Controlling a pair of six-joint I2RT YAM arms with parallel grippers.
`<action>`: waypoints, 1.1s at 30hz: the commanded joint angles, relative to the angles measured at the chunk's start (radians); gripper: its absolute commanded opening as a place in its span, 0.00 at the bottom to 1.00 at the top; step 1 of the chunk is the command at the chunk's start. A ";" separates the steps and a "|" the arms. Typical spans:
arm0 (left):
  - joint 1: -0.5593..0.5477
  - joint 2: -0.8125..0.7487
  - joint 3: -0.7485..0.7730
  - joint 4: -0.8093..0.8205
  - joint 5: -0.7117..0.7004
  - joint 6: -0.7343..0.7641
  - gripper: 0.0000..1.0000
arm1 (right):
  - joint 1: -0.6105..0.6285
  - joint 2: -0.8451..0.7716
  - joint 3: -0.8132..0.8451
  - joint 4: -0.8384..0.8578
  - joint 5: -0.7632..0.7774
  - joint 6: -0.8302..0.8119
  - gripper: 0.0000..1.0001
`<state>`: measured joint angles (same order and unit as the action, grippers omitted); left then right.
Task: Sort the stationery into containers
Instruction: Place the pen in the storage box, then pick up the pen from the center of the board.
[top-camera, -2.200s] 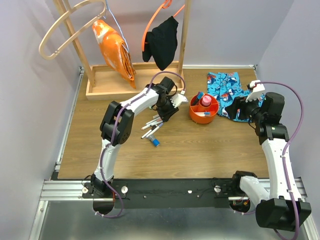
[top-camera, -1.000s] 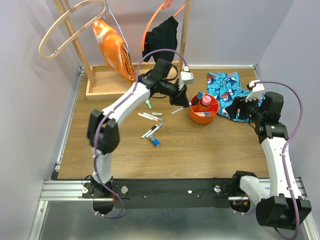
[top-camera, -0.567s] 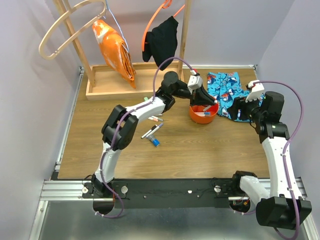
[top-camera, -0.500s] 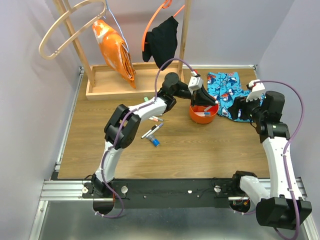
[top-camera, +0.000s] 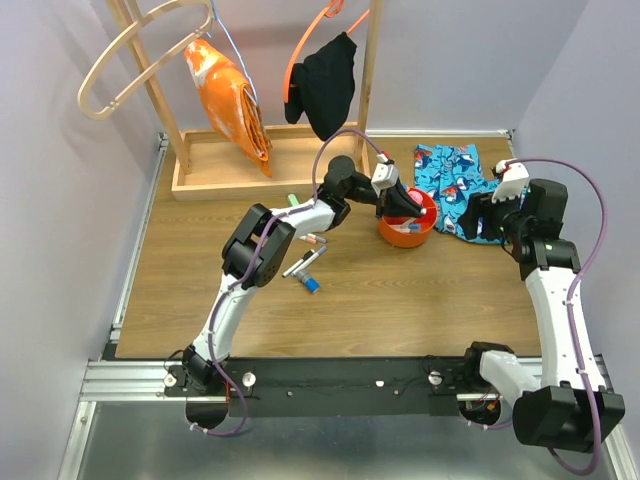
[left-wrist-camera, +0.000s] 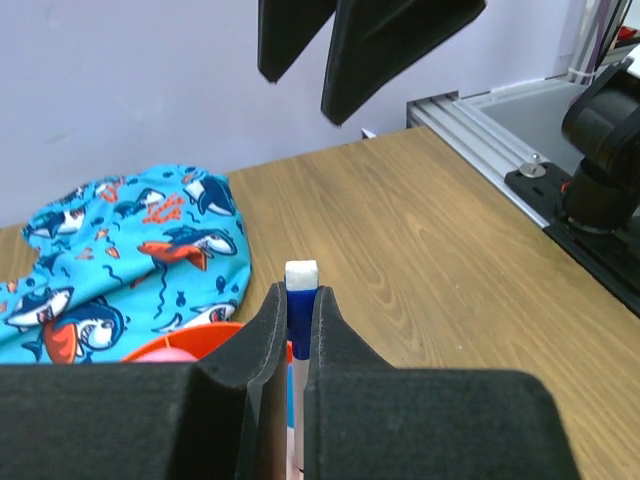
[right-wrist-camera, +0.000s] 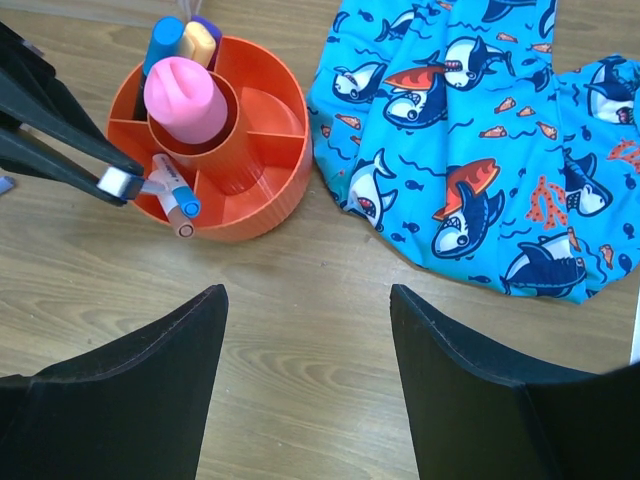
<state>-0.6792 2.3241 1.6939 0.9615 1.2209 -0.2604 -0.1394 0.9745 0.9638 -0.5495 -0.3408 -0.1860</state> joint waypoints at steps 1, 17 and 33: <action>0.007 0.060 0.023 0.029 0.028 0.032 0.00 | -0.005 0.026 0.027 -0.006 0.013 -0.015 0.74; 0.044 -0.020 -0.034 -0.099 -0.015 0.128 0.57 | -0.005 0.026 0.015 0.037 -0.023 0.014 0.74; 0.056 -0.614 -0.267 -1.490 -0.592 0.826 0.59 | -0.005 -0.031 -0.059 0.131 -0.101 0.055 0.74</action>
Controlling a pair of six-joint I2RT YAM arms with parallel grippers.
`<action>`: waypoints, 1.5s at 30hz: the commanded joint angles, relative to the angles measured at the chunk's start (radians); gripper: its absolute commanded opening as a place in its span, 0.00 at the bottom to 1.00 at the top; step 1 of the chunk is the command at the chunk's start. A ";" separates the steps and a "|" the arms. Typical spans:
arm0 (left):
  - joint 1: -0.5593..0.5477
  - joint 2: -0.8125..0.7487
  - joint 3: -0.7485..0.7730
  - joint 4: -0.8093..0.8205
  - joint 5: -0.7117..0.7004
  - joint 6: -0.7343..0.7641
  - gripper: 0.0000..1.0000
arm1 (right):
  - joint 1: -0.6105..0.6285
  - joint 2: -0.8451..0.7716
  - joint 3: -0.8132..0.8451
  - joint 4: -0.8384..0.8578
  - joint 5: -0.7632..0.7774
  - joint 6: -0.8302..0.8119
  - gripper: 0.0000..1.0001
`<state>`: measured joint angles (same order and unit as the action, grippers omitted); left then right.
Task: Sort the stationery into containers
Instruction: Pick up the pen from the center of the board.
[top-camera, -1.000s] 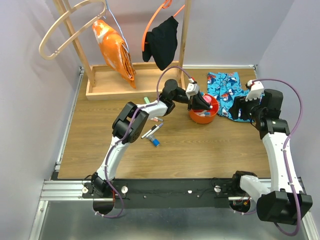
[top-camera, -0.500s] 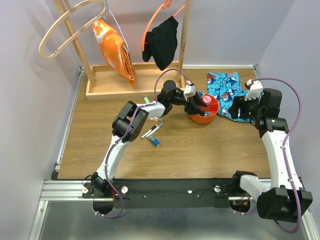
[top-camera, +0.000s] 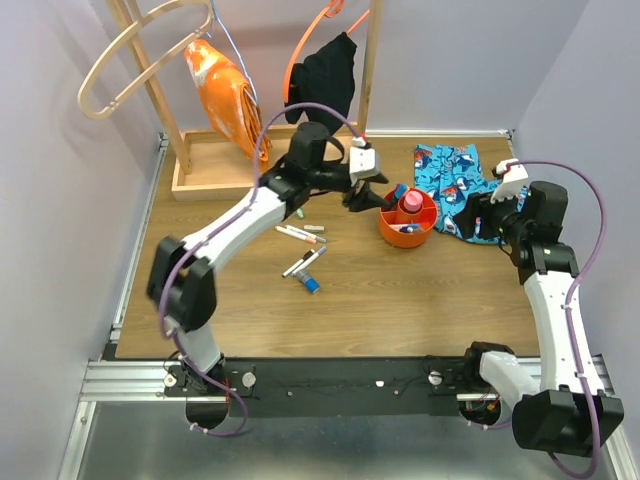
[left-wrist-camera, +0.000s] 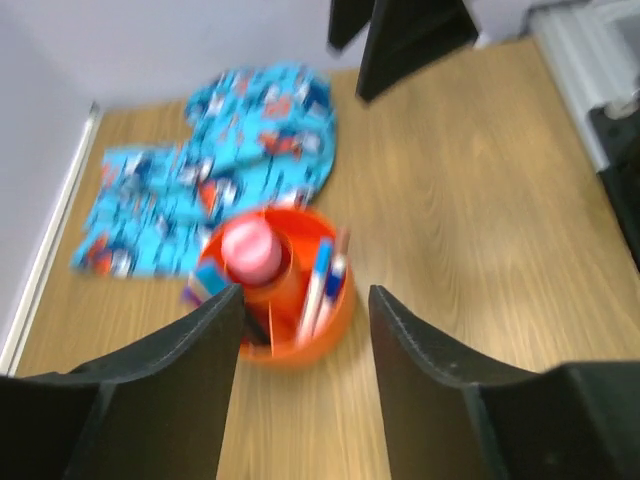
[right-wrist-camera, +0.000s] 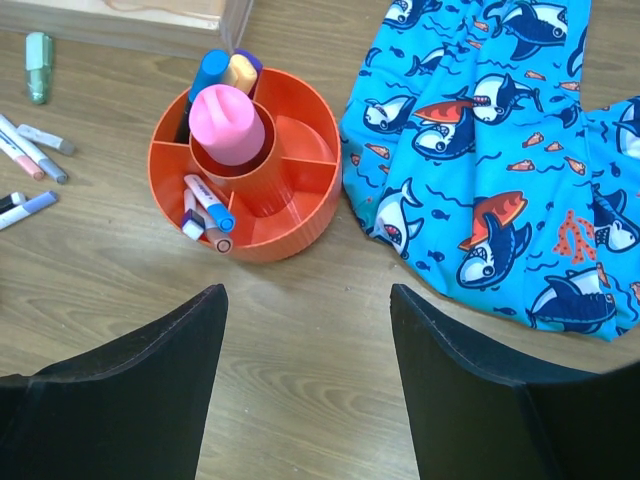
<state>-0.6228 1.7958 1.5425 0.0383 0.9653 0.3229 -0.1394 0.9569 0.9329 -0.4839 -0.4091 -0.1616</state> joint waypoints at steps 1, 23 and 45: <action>0.000 -0.084 -0.114 -0.663 -0.394 0.188 0.57 | -0.005 -0.015 -0.029 0.083 -0.031 0.037 0.74; -0.012 0.255 0.062 -0.877 -0.778 -0.002 0.52 | -0.005 -0.119 -0.105 0.077 -0.042 0.097 0.75; 0.011 0.361 0.273 -1.035 -0.562 0.001 0.02 | -0.005 -0.093 -0.098 0.087 0.000 0.068 0.75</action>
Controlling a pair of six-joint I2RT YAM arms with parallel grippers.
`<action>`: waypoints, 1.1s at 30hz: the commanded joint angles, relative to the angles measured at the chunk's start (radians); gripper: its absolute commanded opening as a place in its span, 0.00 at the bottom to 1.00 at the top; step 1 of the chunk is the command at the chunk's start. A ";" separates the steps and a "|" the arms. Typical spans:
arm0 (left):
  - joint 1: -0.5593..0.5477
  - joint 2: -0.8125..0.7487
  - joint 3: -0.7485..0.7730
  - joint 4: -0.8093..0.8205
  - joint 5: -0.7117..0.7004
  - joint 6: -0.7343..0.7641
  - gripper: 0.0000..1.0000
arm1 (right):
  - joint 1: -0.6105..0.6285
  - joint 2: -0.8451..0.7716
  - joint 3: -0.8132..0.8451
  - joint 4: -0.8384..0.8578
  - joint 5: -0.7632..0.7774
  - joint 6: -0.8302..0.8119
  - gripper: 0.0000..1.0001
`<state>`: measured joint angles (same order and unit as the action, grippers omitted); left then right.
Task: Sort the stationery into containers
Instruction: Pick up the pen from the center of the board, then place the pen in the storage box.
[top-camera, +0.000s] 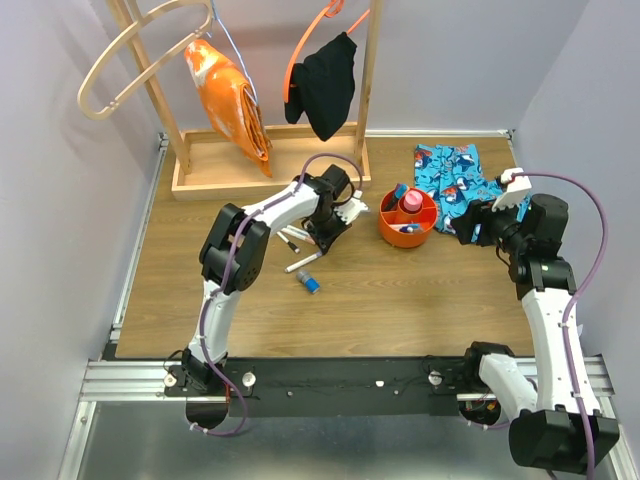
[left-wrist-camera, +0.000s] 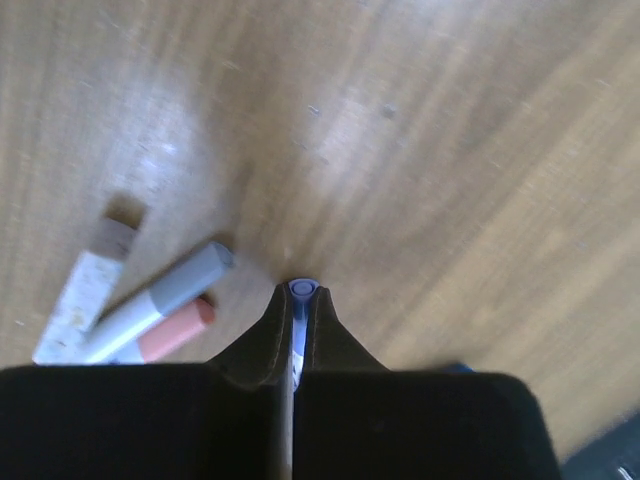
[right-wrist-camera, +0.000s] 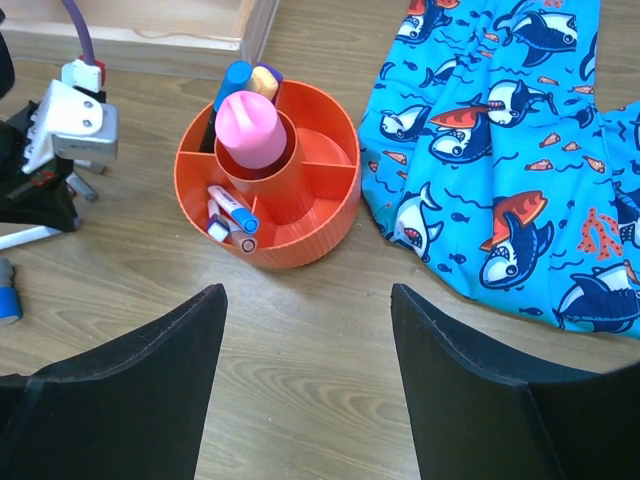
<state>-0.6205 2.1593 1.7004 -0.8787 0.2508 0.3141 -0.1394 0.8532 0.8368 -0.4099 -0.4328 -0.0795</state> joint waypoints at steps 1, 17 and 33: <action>0.007 0.000 0.154 -0.164 0.206 0.006 0.01 | -0.005 0.015 -0.002 0.016 0.023 -0.014 0.75; -0.001 -0.355 -0.244 1.144 0.917 -0.259 0.00 | -0.006 0.090 0.054 -0.006 0.022 -0.039 0.75; -0.039 -0.035 -0.085 1.891 0.953 -0.669 0.00 | -0.005 0.132 0.136 -0.101 0.068 -0.057 0.74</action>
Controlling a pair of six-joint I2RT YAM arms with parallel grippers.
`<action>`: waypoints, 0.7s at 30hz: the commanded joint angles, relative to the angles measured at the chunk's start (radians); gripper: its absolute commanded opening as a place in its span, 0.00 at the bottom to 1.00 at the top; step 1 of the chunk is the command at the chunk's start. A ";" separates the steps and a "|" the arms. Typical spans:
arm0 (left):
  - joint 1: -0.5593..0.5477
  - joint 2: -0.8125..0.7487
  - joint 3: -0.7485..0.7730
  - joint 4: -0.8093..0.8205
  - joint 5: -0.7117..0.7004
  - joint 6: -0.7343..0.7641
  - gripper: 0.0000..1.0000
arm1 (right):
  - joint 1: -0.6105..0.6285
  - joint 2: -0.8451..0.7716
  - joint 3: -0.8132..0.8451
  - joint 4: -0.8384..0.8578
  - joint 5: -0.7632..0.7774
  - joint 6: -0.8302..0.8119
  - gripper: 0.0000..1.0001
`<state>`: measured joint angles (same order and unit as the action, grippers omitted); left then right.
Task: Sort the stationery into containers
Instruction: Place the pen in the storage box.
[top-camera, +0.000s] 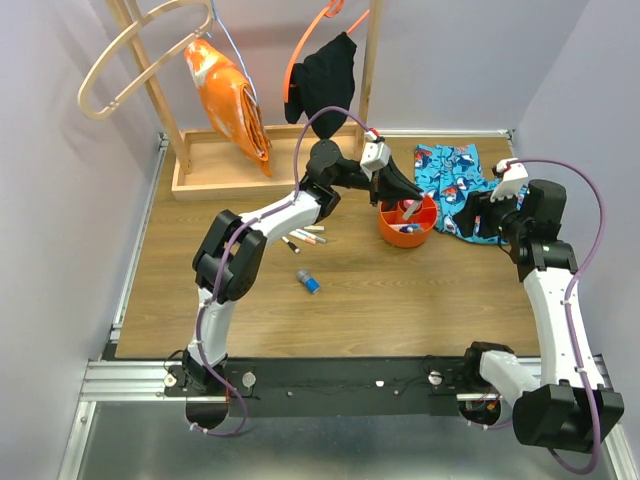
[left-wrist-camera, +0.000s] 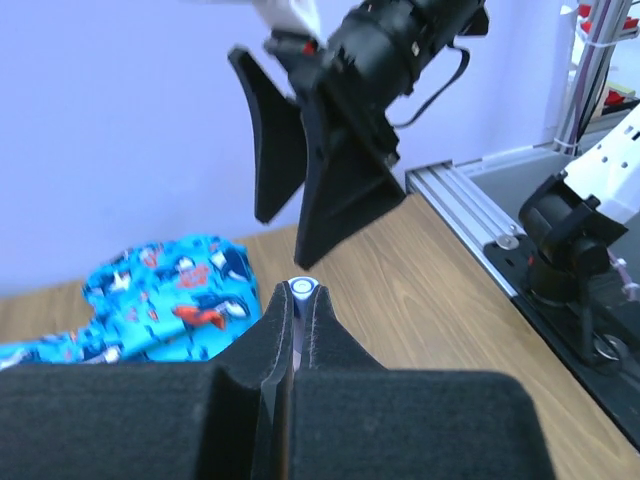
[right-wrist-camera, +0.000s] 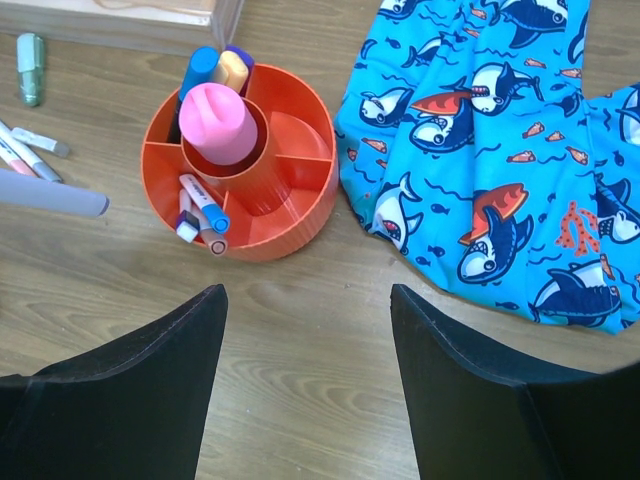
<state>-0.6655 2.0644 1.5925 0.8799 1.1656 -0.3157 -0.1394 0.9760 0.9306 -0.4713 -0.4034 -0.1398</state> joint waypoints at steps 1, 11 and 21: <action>0.012 0.081 0.023 0.139 0.040 -0.039 0.00 | -0.005 0.012 0.046 -0.044 0.043 -0.003 0.74; 0.046 0.252 0.092 0.136 0.051 -0.034 0.00 | -0.005 0.075 0.094 -0.059 0.061 -0.035 0.74; 0.053 0.266 0.009 0.085 0.069 0.038 0.26 | -0.005 0.081 0.071 -0.038 0.048 -0.027 0.74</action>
<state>-0.6090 2.3451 1.6489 0.9722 1.2026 -0.3271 -0.1394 1.0576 0.9939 -0.5182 -0.3580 -0.1654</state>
